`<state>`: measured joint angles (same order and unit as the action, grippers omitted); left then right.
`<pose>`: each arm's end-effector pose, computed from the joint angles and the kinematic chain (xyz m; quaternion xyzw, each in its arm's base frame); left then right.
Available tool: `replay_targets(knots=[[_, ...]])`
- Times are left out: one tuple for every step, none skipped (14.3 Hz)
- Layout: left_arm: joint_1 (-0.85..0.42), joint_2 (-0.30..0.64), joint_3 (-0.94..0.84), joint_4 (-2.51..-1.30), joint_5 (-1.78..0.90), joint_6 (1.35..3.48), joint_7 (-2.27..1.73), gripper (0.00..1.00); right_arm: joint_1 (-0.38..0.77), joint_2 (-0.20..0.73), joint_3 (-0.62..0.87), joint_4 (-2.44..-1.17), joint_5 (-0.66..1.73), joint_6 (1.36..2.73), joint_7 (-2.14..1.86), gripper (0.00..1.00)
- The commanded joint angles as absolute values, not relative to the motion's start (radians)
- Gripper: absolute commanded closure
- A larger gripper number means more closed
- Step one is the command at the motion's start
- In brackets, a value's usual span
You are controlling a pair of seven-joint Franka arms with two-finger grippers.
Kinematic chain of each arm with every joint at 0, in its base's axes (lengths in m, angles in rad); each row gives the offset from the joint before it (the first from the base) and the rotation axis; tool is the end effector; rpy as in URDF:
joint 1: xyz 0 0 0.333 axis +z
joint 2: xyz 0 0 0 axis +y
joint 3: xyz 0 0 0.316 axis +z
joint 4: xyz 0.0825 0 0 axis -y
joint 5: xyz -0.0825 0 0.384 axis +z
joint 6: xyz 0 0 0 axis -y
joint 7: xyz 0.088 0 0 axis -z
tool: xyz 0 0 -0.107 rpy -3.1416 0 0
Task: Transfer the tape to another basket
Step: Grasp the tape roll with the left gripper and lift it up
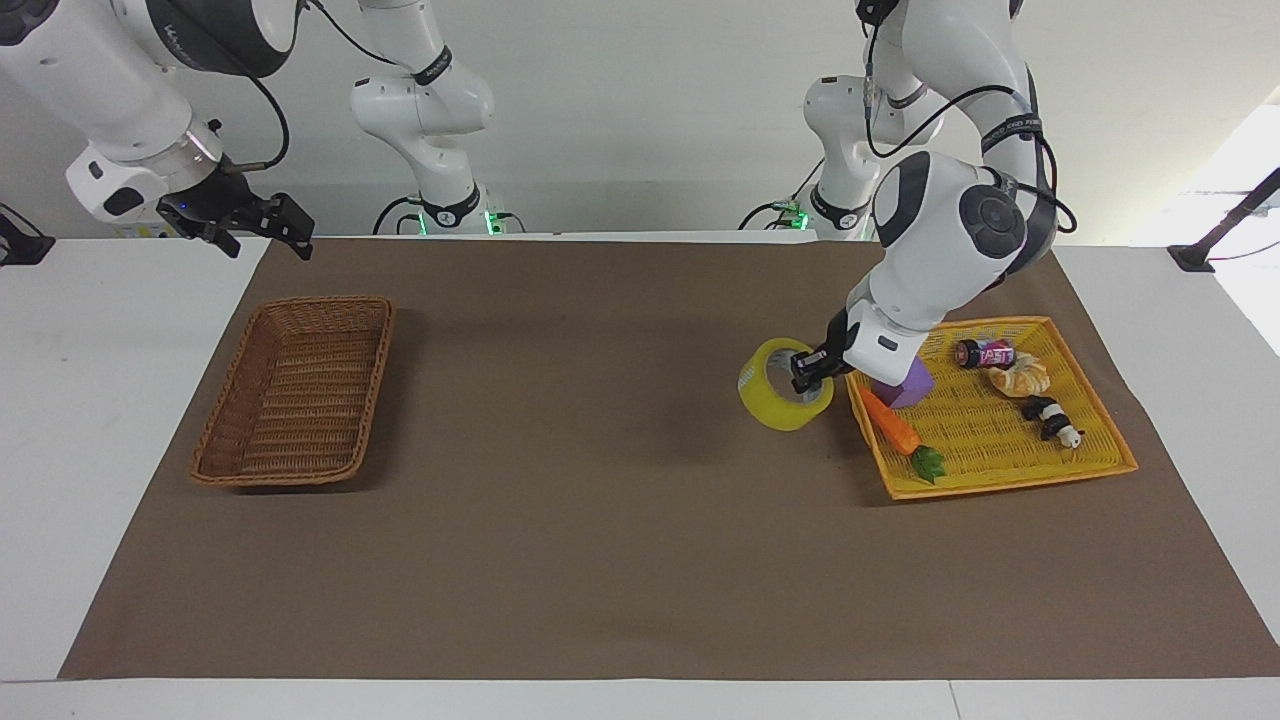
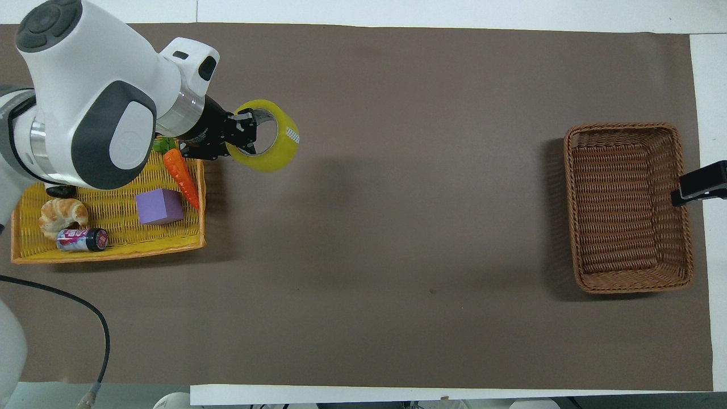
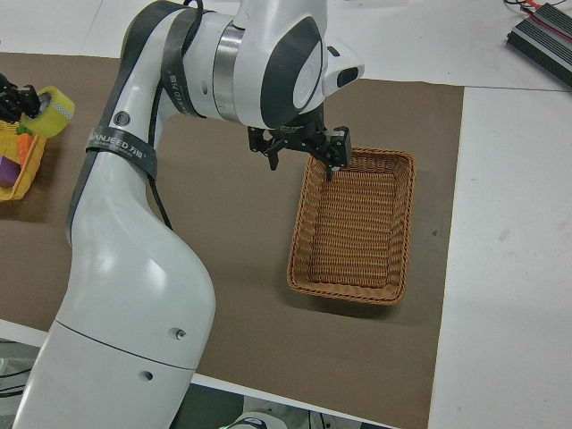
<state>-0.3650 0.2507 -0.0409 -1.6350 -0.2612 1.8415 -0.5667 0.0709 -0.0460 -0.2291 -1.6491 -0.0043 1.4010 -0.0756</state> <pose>0.5743 -0.2668 0.4703 0.9843 0.1175 -0.0800 0.1045 0.5124 -0.0850 0.5994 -0.9940 0.0406 0.1004 0.0148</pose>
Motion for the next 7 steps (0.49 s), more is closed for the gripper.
replay_targets(knots=[[-0.42,0.245,-0.021,-1.628,-0.255,1.855,-0.606,1.0,0.069,-0.077,-0.218,-1.671,-0.012,1.37,-0.104,0.01],[-0.429,0.244,-0.021,-1.629,-0.255,1.855,-0.609,1.0,0.071,-0.08,-0.213,-1.671,0.009,1.367,-0.13,0.01],[-0.439,0.244,-0.021,-1.631,-0.255,1.855,-0.611,1.0,0.071,-0.08,-0.216,-1.68,0.123,1.387,-0.162,0.01],[-0.439,0.244,-0.021,-1.626,-0.255,1.855,-0.611,1.0,0.071,-0.081,-0.216,-1.704,0.231,1.454,-0.173,0.01],[-0.439,0.244,-0.021,-1.626,-0.253,1.856,-0.611,1.0,0.081,-0.075,-0.212,-1.719,0.314,1.512,-0.176,0.01],[-0.439,0.244,-0.021,-1.629,-0.253,1.856,-0.609,1.0,0.121,-0.054,-0.212,-1.723,0.406,1.532,-0.176,0.01],[-0.437,0.244,-0.018,-1.629,-0.253,1.856,-0.607,1.0,0.147,-0.019,-0.212,-1.723,0.508,1.566,-0.175,0.01]])
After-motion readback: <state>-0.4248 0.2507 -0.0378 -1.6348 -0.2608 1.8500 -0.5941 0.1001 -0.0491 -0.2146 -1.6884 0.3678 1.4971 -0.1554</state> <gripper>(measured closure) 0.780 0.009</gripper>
